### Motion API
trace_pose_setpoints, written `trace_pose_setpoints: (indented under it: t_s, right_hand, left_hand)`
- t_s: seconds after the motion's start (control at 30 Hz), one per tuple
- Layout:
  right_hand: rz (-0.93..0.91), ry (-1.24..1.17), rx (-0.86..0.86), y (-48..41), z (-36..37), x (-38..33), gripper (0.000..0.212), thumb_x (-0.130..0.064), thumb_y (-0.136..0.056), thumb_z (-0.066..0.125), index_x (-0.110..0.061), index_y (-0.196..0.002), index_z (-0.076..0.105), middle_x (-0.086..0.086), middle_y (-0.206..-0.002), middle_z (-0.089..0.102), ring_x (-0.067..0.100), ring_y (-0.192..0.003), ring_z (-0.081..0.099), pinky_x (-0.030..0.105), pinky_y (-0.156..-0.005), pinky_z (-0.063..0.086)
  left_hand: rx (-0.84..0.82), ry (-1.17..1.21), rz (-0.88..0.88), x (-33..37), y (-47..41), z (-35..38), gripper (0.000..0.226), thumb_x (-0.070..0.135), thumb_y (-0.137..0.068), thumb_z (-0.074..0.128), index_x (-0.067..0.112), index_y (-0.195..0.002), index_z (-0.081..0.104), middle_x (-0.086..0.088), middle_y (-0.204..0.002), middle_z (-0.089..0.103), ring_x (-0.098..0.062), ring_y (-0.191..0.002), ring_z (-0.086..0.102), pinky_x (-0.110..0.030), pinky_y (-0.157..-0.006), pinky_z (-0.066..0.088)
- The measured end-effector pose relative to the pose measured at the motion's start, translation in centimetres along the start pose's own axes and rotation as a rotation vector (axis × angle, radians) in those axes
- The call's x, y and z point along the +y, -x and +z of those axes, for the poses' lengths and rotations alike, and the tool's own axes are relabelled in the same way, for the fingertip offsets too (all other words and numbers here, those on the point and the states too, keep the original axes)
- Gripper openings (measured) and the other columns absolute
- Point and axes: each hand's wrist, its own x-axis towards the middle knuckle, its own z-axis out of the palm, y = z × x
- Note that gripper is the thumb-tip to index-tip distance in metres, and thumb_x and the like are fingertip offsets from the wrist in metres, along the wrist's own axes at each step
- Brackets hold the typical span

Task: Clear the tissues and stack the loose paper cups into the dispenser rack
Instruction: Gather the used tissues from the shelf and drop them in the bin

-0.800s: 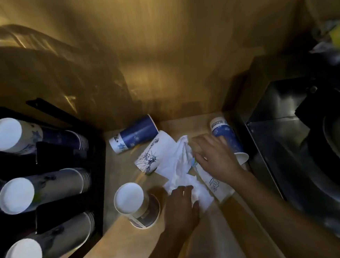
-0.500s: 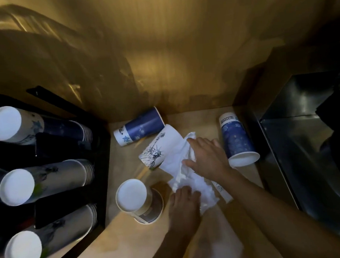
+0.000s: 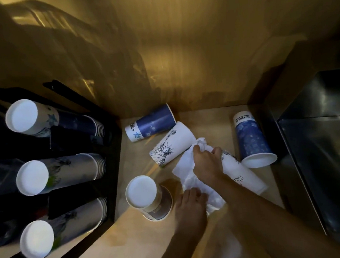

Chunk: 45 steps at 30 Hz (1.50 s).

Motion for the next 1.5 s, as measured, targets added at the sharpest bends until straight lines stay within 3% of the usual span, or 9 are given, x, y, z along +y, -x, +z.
trace_pose_setpoints:
  t_s: [0.23,0.47,0.57,0.83,0.97,1.13,1.2,1.33,1.5]
  right_hand:
    - [-0.004,-0.31,0.154,0.0,-4.0,1.3,0.018,-0.016,-0.086,0.058,-0.02,-0.103,0.062,0.007,-0.09,0.072,0.023,-0.085,0.057,0.033,-0.078,0.018]
    - [-0.057,-0.59,0.389,1.3,-12.0,2.4,0.009,-0.011,-0.079,0.066,-0.008,-0.085,0.072,0.017,-0.092,0.07,0.035,-0.089,0.059,0.051,-0.086,0.044]
    - [-0.1,-0.681,0.542,2.6,-15.1,2.5,0.008,-0.006,-0.075,0.069,-0.004,-0.081,0.072,0.017,-0.089,0.069,0.035,-0.089,0.06,0.055,-0.085,0.044]
    - [-0.154,-0.79,0.709,6.7,-21.0,0.5,0.01,-0.012,-0.078,0.067,-0.008,-0.087,0.071,0.013,-0.081,0.073,0.03,-0.079,0.065,0.05,-0.081,0.051]
    - [-0.226,-0.814,0.734,8.3,-22.6,-3.1,0.011,-0.015,-0.077,0.067,-0.008,-0.084,0.07,0.011,-0.08,0.072,0.026,-0.077,0.066,0.047,-0.08,0.053]
    - [-0.358,-0.841,0.722,10.8,-22.5,-10.6,0.008,-0.016,-0.078,0.066,-0.011,-0.084,0.069,-0.001,-0.078,0.066,0.014,-0.073,0.059,0.032,-0.074,0.048]
    - [-0.449,-0.849,0.704,12.1,-22.2,-14.3,0.01,-0.016,-0.079,0.065,-0.008,-0.085,0.069,0.0,-0.08,0.065,0.012,-0.074,0.058,0.027,-0.072,0.046]
    - [-0.655,-0.88,0.698,15.0,-20.8,-21.6,0.015,-0.016,-0.083,0.061,-0.003,-0.088,0.066,0.001,-0.084,0.061,0.022,-0.079,0.06,0.039,-0.075,0.05]
    - [-0.891,-0.863,0.712,18.6,-16.9,-29.2,0.012,-0.009,-0.085,0.059,0.002,-0.085,0.065,0.018,-0.083,0.066,0.033,-0.079,0.061,0.042,-0.072,0.05]
  left_hand:
    - [0.144,-0.014,-0.039,0.7,0.7,-0.9,0.018,0.015,-0.056,0.082,0.021,-0.068,0.072,0.004,-0.07,0.07,-0.017,-0.07,0.067,-0.024,-0.07,0.055]
    - [0.436,0.183,-0.07,3.3,0.4,-6.3,0.007,0.009,-0.074,0.07,0.015,-0.075,0.067,-0.005,-0.071,0.064,-0.027,-0.067,0.059,-0.028,-0.063,0.033]
    - [0.555,0.284,-0.025,4.3,0.9,-9.6,0.006,0.014,-0.081,0.062,0.014,-0.081,0.069,-0.006,-0.078,0.068,-0.028,-0.074,0.06,-0.036,-0.068,0.045]
    - [0.926,0.497,-0.058,4.0,6.2,-18.2,0.01,0.014,-0.08,0.062,0.01,-0.084,0.07,0.006,-0.081,0.061,-0.012,-0.081,0.056,-0.031,-0.073,0.045]
    - [1.034,0.491,-0.08,2.0,9.5,-21.3,0.01,0.013,-0.083,0.061,0.009,-0.089,0.069,0.005,-0.083,0.058,-0.018,-0.08,0.058,-0.03,-0.072,0.046]
    - [1.131,0.46,-0.145,-2.8,15.9,-23.3,0.011,0.016,-0.085,0.06,0.011,-0.092,0.067,0.007,-0.083,0.056,-0.011,-0.08,0.056,-0.026,-0.071,0.046]
    - [1.18,0.455,-0.206,-4.9,19.1,-23.6,0.012,0.018,-0.085,0.06,0.013,-0.093,0.067,0.015,-0.081,0.054,0.001,-0.08,0.054,-0.016,-0.07,0.045]
    - [1.304,0.404,-0.33,-9.1,26.3,-24.0,0.012,0.014,-0.085,0.061,0.022,-0.093,0.063,0.014,-0.081,0.055,0.011,-0.079,0.052,-0.002,-0.069,0.039]
    - [1.436,0.441,-0.562,-13.7,34.0,-23.3,0.009,0.018,-0.085,0.061,0.026,-0.089,0.059,0.02,-0.082,0.057,0.005,-0.077,0.055,-0.004,-0.071,0.041]
